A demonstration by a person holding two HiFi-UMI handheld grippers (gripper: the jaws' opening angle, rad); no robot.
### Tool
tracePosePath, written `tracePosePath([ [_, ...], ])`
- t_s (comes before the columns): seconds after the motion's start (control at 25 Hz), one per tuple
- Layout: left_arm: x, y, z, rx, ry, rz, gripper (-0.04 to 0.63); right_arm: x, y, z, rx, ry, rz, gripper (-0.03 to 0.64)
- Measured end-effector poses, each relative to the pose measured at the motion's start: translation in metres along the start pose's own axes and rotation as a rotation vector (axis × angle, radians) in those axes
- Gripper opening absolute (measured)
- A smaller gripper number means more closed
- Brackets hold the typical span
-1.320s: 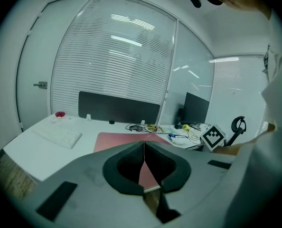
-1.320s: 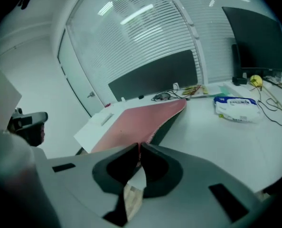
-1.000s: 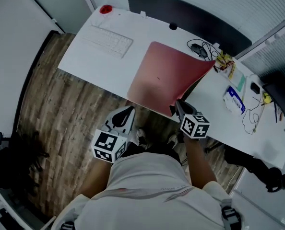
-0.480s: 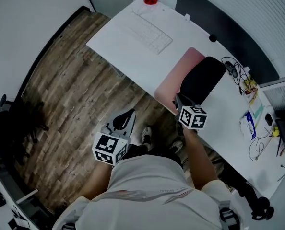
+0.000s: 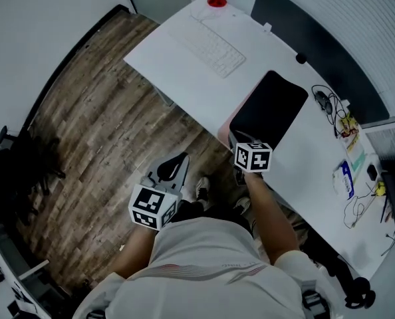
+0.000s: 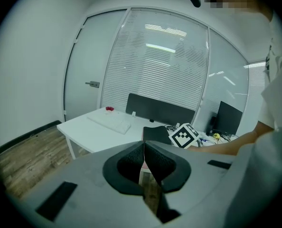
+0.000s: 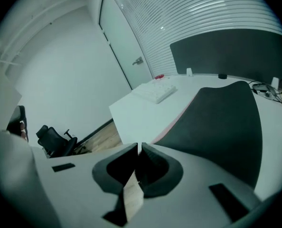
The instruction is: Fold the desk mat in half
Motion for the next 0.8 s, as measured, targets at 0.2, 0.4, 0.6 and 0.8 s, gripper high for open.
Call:
tracePosePath([
  [0.2,-0.008,-0.005,-0.012,-0.018,0.045,0.000,0.015,0.003,-0.041,0.052,-0.242,-0.033,0.048,0.085],
  [0.4,-0.028,-0.017,-0.035,-0.048,0.121,-0.013,0.015,-0.013,-0.078,0.139,-0.424,0.036,0.084,0.052],
  [0.6,-0.071,-0.043,-0.074,-0.105,0.239,-0.051,0.015,-0.036,-0.106,0.225,-0.546,0.153,0.139,0.051],
  [0.8,-0.121,-0.065,-0.102,-0.162,0.337,-0.090,0.015,-0.054,-0.121,0.305,-0.657,0.329,0.180,0.052],
])
Point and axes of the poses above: the fingertips, and each gripper's own axes: z backward along the fingers, x to its left, y out of its underside, the point moved 7 cm from there along z, backward along the fingers, and after that the axes turned 14 degrees about -x, right-handed, at the moved point
